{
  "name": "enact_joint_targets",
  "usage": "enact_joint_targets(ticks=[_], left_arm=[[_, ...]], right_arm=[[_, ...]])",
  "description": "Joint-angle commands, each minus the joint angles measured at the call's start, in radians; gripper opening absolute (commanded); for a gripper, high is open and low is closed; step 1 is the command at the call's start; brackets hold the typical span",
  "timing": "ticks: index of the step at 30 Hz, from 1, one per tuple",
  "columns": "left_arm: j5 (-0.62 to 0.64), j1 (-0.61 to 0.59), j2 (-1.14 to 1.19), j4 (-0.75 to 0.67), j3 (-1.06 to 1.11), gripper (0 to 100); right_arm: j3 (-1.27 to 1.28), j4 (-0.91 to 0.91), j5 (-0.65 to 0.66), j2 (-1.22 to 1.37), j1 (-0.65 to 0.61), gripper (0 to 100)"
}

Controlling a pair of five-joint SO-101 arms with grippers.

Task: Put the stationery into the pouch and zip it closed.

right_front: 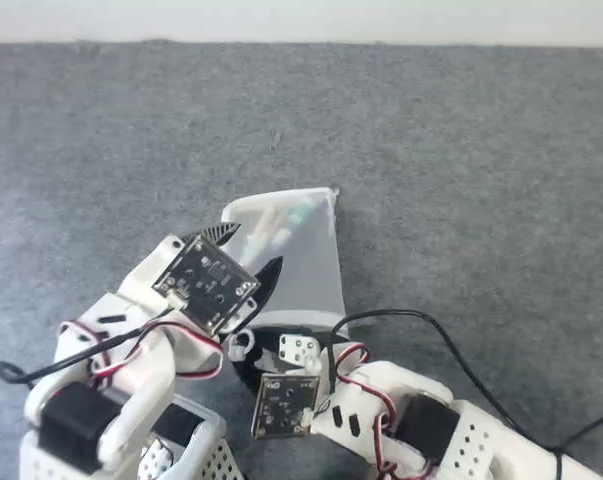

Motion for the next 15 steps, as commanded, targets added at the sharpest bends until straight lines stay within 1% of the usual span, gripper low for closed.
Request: enact_joint_targets(ticks=[1,7,11,15], left_arm=[[-0.011,-0.002,-0.015,0.068,-0.090,19],[-0.026,-0.002,-0.015,0.163,-0.136,19],[-0.104,-0.003,-0.015,0.232,-0.159,19],[-0.152,-0.003,-0.015,0.279,-0.191,19]], right_arm=[[-0.037,-0.022,0.008,-0.102,0.048,0.6],[-0.038,0.019,0.008,-0.295,0.122,0.6],[-0.038,0.035,0.008,-0.389,0.162,0.6],[-0.041,0.035,0.006,-0.390,0.205,0.6]])
